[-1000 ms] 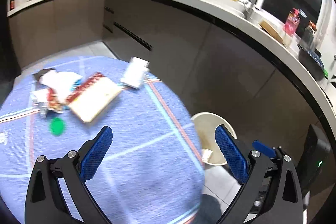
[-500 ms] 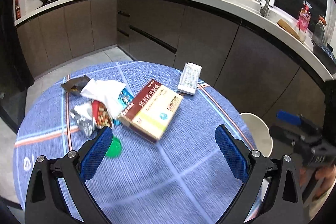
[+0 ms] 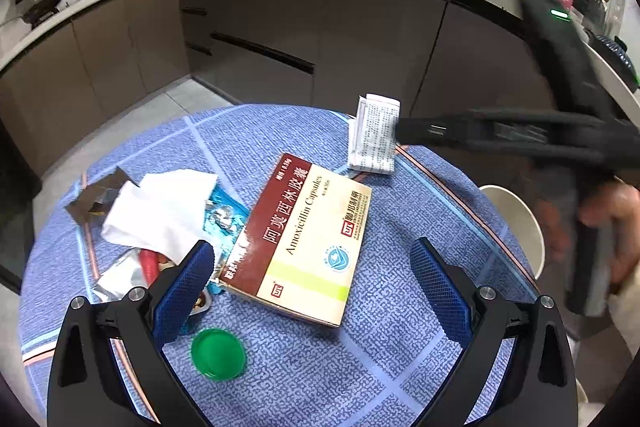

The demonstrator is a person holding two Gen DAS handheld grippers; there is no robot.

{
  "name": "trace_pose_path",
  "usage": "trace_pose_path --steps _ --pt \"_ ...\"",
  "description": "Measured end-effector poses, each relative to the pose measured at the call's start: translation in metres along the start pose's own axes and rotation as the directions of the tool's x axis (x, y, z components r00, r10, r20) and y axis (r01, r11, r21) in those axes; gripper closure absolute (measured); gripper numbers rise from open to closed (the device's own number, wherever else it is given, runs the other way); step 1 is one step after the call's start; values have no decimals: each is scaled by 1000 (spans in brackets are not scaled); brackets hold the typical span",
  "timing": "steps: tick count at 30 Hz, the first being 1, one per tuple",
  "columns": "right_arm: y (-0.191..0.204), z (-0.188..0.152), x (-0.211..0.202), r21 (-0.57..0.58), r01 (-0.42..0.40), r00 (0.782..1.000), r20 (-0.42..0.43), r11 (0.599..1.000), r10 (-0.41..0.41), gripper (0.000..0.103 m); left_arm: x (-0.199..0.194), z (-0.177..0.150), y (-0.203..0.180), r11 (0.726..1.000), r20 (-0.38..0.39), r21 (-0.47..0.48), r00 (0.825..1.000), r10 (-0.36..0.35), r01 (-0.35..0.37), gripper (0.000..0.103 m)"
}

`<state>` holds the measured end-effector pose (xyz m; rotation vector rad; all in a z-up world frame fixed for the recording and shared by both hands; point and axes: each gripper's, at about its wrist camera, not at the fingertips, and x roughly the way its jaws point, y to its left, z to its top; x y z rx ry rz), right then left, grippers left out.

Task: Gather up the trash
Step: 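Grasp the white leaflet with the right gripper while the left gripper grasps the red Amoxicillin box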

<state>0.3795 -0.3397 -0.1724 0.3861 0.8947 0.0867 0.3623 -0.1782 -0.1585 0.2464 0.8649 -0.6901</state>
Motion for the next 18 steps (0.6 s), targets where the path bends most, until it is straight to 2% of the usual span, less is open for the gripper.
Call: trace_pose_path --steps 5,6,7,10,18 --pt "-3 13 34 37 -12 999 -36 999 14 32 9 4 5 1000 -18 8 1000 -15 15 8" --pt "-6 14 40 49 -14 999 -43 999 16 43 13 5 7 1000 -26 -1 999 -23 23 8" --pt "-7 14 43 54 -8 999 -49 999 11 70 16 5 8 1000 -31 -5 999 -29 29 8" --pt "-13 11 49 53 -3 998 -63 999 6 79 25 7 6 999 -49 0 998 -39 39 8" --pt "-11 -12 13 -14 2 1000 0 1000 -2 83 53 18 -3 999 -99 53 995 2 3 8"
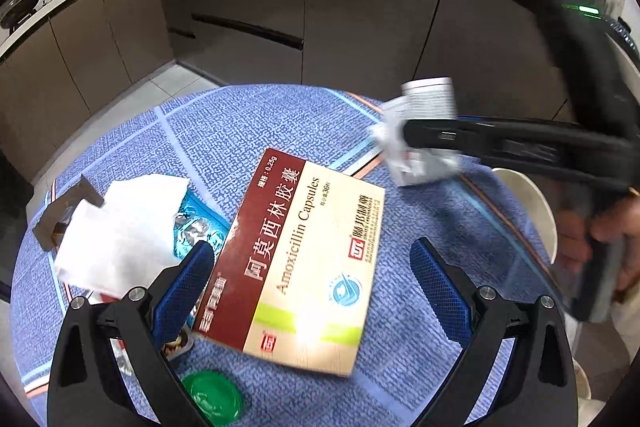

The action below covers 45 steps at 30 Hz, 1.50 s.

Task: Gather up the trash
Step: 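Grasp the white leaflet with the right gripper while the left gripper grasps the red Amoxicillin box, then carry the leaflet and Amoxicillin box over the white bin and open both grippers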

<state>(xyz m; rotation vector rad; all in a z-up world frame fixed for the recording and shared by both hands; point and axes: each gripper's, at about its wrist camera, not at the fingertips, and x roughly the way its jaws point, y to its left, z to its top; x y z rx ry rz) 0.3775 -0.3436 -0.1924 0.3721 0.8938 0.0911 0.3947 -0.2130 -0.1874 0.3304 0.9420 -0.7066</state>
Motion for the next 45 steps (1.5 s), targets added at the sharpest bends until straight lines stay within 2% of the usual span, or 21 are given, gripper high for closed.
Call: trace_pose_path --steps 6,7,10,14,20,26,33,39,45 --pt "-12 -28 -34 30 3 999 44 1000 -4 83 13 6 0 1000 -42 -16 999 21 -21 11" --pt "-13 -31 -38 34 1 999 48 999 -3 83 14 7 1 999 -41 -21 999 34 -35 20" --pt "-15 -44 -52 44 -1 998 55 999 -1 83 15 10 1 997 -47 -50 997 57 -59 26" --pt "-15 -57 -66 52 0 998 60 999 -3 83 0 15 2 994 -15 -84 998 63 -64 29" --pt "-10 -72 -97 50 -23 995 100 998 18 83 -48 15 -19 992 80 -121 996 39 -29 30" --pt "-4 -88 -147 48 -34 983 181 998 25 83 -102 13 -50 992 190 -113 981 -29 51 30" --pt "-11 -108 -210 55 -24 961 277 998 8 83 -142 3 -95 989 259 -67 960 -108 130 30" --pt "-35 -133 -254 98 23 940 336 995 -55 83 -150 1 -142 980 261 -14 947 -187 198 30" --pt "-79 -163 -266 191 70 933 334 979 -132 83 -125 1 -188 961 212 14 938 -274 278 30"
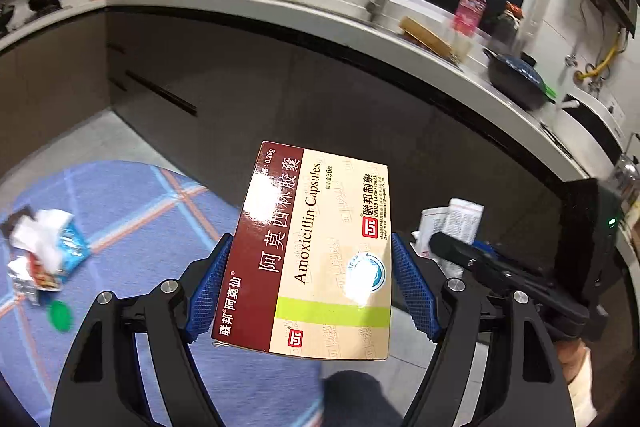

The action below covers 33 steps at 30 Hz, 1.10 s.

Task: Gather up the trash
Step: 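Carry the leaflet and Amoxicillin box over the white bin and open both grippers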

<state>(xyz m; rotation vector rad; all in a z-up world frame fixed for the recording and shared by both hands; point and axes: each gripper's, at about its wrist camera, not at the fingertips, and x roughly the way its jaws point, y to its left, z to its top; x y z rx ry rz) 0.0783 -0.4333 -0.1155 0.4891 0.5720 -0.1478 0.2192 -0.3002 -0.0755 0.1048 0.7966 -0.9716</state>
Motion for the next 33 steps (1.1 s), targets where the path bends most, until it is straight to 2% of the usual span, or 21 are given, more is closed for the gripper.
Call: trace_pose_path --steps 8,17,28,32,33 --pt "-68 -30 22 148 45 998 -54 988 -37 83 69 -7 -23 997 -97 -43 993 -65 61 30" --pt "-113 -59 73 210 71 988 -148 975 -40 82 143 -17 -34 999 -196 5 980 -38 40 30" --pt "-129 -64 130 158 104 972 -227 982 -67 80 195 -13 -22 1000 -249 -3 968 -2 1 30" --pt "-128 -65 144 122 104 968 -239 987 -72 72 204 -14 -16 1000 -249 -28 968 -1 -7 29" --pt "-127 -66 145 110 105 969 -237 988 -76 65 205 -14 -15 999 -245 -34 970 0 -8 29"
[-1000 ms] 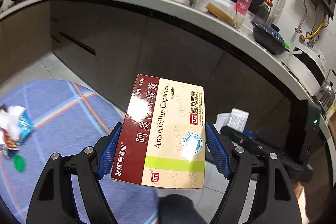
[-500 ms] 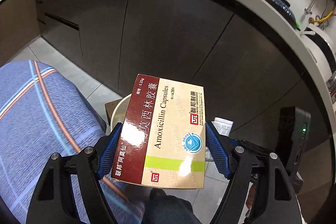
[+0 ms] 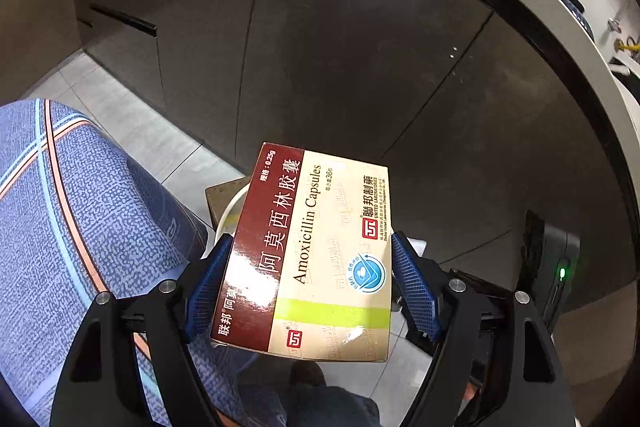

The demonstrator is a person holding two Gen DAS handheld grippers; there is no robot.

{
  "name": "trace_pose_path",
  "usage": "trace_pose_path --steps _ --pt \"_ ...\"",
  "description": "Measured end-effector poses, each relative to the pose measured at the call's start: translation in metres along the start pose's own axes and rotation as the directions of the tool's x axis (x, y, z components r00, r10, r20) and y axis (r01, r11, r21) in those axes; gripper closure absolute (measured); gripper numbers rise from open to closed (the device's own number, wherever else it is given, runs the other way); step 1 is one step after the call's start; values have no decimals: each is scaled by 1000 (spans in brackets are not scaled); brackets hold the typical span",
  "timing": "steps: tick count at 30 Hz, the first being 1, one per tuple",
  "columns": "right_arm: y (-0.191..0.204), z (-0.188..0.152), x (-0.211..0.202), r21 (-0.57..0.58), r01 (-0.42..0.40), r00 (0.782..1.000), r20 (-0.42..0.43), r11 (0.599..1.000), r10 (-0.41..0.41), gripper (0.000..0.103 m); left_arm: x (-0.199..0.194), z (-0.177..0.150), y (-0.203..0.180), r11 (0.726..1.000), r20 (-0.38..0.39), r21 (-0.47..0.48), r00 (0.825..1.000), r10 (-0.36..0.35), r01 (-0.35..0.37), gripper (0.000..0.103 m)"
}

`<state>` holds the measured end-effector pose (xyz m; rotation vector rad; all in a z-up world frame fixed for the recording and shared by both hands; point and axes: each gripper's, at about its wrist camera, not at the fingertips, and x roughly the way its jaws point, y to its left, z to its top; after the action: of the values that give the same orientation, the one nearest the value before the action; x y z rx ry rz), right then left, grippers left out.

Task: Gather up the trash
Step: 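Carry the leaflet and Amoxicillin box over the white bin and open both grippers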

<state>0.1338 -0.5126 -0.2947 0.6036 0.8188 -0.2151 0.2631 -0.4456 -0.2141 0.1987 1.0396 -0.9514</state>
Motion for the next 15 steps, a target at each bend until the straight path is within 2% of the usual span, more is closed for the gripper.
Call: trace_pose_path --steps 1,2,3,6,8,9,10,15 --pt "2 -1 2 -21 11 1000 2 1000 -11 55 0 0 1 1000 5 -4 1000 -4 4 25" --pt "3 -3 3 -42 20 1000 6 999 -20 50 -1 -2 2 1000 13 -7 1000 1 -1 14" --pt "4 -3 3 -56 29 1000 10 998 -29 44 -3 -3 3 1000 26 -10 1000 10 -9 11" --pt "7 -7 2 -99 51 998 27 994 -48 25 -8 3 3 1000 59 -12 998 19 -18 9" --pt "7 -9 0 -107 53 998 34 993 -50 16 -9 4 3 1000 58 -15 998 18 -17 8" --pt "7 -9 -2 -107 55 998 38 993 -52 6 -11 3 3 1000 59 -20 998 22 -21 8" --pt "7 -10 -3 -107 56 998 42 993 -52 4 -13 2 4 999 62 -26 998 29 -27 8" --pt "10 -13 -12 -108 68 996 62 992 -62 3 -21 -2 7 998 67 -40 997 41 -39 8"
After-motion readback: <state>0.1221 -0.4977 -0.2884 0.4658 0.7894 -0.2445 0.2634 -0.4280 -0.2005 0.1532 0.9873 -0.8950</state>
